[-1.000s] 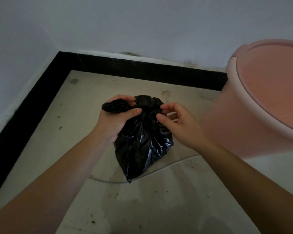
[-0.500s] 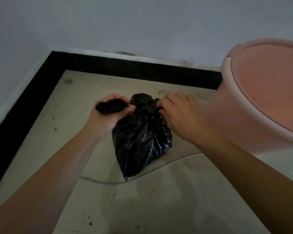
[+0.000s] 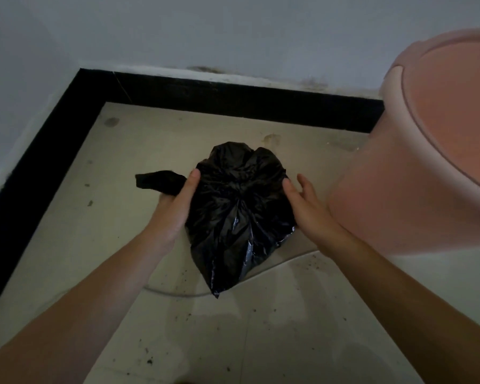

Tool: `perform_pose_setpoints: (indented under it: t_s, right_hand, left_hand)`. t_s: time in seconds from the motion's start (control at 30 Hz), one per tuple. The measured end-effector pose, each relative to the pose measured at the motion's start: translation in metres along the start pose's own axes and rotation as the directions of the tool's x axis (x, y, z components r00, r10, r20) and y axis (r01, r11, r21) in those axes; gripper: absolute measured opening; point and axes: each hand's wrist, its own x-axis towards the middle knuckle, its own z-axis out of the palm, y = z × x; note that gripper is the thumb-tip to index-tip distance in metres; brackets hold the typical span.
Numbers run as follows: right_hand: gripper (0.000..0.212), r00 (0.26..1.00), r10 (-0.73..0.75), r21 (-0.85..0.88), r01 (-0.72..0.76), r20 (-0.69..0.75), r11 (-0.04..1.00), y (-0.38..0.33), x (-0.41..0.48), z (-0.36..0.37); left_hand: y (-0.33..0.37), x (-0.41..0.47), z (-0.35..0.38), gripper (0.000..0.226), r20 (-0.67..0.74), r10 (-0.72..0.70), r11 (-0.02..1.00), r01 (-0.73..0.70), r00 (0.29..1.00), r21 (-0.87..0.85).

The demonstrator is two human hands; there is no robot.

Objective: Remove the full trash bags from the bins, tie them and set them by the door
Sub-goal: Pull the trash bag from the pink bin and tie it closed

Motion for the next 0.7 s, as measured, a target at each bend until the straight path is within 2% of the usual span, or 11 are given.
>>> perform_pose_setpoints:
  t_s: [0.07, 0.17, 0.3, 0.4, 0.57, 0.7]
  right_hand:
    - [0.068, 0.995, -0.094, 0.008, 0.094, 0.028, 0.996, 0.006, -0.001, 0.016]
    - [0.076, 0.98, -0.201, -0.011, 0.201, -0.007, 0.98, 0.02, -0.001, 0.038]
    - [0.063, 0.976, -0.207, 0.019, 0.209, -0.063, 0.978, 0.019, -0.015, 0.041]
    - [0.059, 0.986, -0.155, 0.014, 0.156, -0.062, 0.988, 0.012, -0.034, 0.037]
    - [0.062, 0.986, -0.133, 0.001, 0.134, -0.097, 0.991, -0.018, -0.092, 0.02]
    - [0.061, 0.991, -0.102, 0.034, 0.106, -0.087, 0.994, -0.078, -0.171, 0.006]
  left_hand:
    - [-0.014, 0.001, 0.013, 0.066, 0.055, 0.057, 0.995, -0.061, 0.997, 0.08]
    - [-0.025, 0.001, 0.019, 0.031, 0.008, 0.216, 0.972, -0.216, 0.976, 0.092]
    - [-0.021, -0.016, 0.021, 0.025, -0.09, 0.286, 0.958, -0.287, 0.954, -0.003]
    - [-0.013, -0.035, 0.027, 0.023, -0.154, 0.31, 0.95, -0.313, 0.938, 0.007]
    - [0.011, -0.09, 0.026, 0.029, -0.171, 0.264, 0.963, -0.268, 0.949, -0.002]
    - [0.066, -0.165, 0.002, 0.032, -0.186, 0.247, 0.968, -0.249, 0.951, 0.013]
